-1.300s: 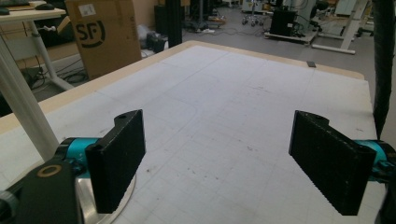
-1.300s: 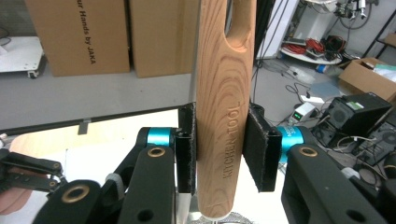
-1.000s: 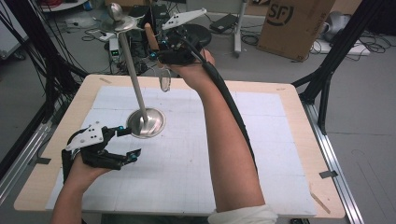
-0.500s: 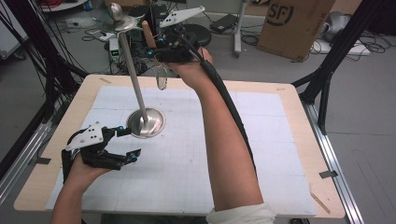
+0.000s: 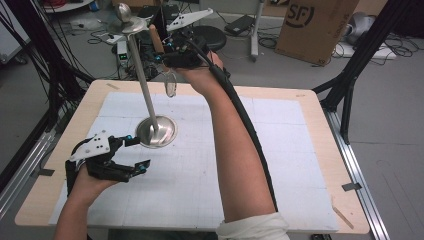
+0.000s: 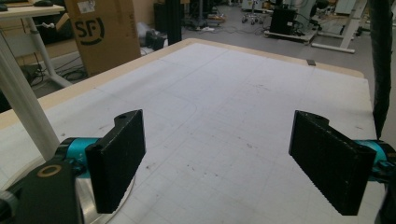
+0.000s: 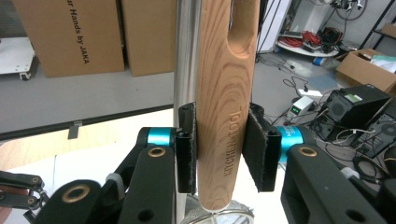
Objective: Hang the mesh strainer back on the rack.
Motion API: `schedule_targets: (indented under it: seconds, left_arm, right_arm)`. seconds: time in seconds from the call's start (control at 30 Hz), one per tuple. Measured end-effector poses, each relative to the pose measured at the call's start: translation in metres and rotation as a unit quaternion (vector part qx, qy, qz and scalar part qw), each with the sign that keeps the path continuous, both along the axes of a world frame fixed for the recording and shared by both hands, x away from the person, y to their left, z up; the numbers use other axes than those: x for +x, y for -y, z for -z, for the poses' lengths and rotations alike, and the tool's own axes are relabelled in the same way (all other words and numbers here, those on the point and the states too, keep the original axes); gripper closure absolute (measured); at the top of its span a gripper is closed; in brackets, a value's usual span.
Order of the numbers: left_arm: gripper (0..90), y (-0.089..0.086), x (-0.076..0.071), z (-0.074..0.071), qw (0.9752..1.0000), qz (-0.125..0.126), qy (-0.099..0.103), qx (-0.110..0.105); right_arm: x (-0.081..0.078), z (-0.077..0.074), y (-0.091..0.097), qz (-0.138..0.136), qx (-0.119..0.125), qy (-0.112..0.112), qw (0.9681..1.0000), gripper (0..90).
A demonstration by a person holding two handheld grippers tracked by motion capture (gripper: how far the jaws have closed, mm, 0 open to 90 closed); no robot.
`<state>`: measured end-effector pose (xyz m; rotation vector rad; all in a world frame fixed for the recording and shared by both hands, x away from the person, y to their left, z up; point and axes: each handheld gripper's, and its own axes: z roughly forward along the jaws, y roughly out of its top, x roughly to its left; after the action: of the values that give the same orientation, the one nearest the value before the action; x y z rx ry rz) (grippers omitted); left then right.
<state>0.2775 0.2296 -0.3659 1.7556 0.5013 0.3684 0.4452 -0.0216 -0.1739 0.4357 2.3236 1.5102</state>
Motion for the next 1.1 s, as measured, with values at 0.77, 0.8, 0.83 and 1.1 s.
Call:
schedule_targets:
  seconds: [0.77,0.8,0.83,1.1]
  left_arm:
    - [19.2,0.002,0.001,0.003,1.0,0.001,-0.005,0.007]
    - [19.1,0.003,0.001,0.003,0.9999,0.001,-0.006,0.008]
    - [19.2,0.003,0.001,0.003,1.0,0.001,-0.007,0.007]
    - [19.2,0.007,0.001,0.005,0.9999,0.004,-0.009,0.012]
  right_arm:
    - [-0.028,0.015,0.043,-0.015,0.027,0.001,0.9995,43.3]
    - [-0.03,0.016,0.048,-0.015,0.03,0.001,0.9995,43.0]
    - [-0.031,0.018,0.054,-0.013,0.031,0.002,0.9994,42.6]
    - [-0.05,0.03,0.097,0.002,0.054,0.009,0.9985,39.6]
